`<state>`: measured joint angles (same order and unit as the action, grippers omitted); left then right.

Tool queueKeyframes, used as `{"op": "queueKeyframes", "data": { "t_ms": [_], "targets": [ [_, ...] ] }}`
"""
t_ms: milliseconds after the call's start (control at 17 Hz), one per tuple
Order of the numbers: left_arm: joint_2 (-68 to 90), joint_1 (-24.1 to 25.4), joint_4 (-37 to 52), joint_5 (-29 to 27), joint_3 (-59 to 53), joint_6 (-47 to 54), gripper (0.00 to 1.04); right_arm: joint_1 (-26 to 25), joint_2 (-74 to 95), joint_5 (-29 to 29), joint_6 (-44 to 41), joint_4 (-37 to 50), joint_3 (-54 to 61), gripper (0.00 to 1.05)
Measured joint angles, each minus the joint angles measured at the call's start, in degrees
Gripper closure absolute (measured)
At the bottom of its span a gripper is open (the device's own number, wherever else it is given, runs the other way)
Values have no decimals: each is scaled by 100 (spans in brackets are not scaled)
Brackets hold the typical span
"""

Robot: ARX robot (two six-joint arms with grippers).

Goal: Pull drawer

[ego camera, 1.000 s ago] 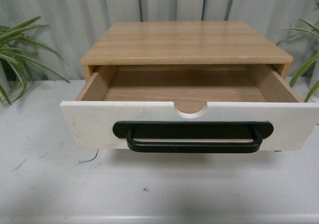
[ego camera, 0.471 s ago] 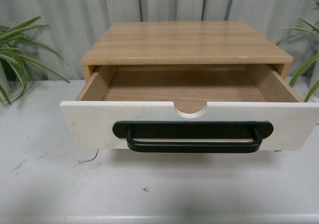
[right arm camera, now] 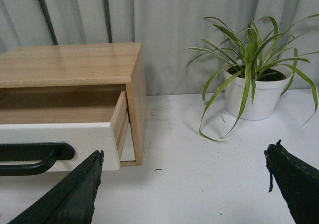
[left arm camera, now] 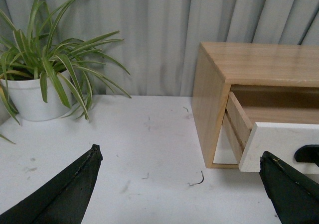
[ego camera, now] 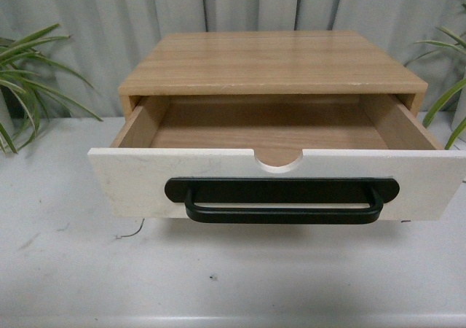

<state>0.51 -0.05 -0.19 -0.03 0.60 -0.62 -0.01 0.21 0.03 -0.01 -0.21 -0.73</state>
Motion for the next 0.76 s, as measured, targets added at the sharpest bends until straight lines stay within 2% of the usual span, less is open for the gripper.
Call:
{"op": "queueKeyframes", "data": {
  "t_ms": [765],
  "targets": [
    [0, 0, 0, 0, 0, 0, 7, 0, 0, 0, 0, 0, 0, 6]
  ]
}}
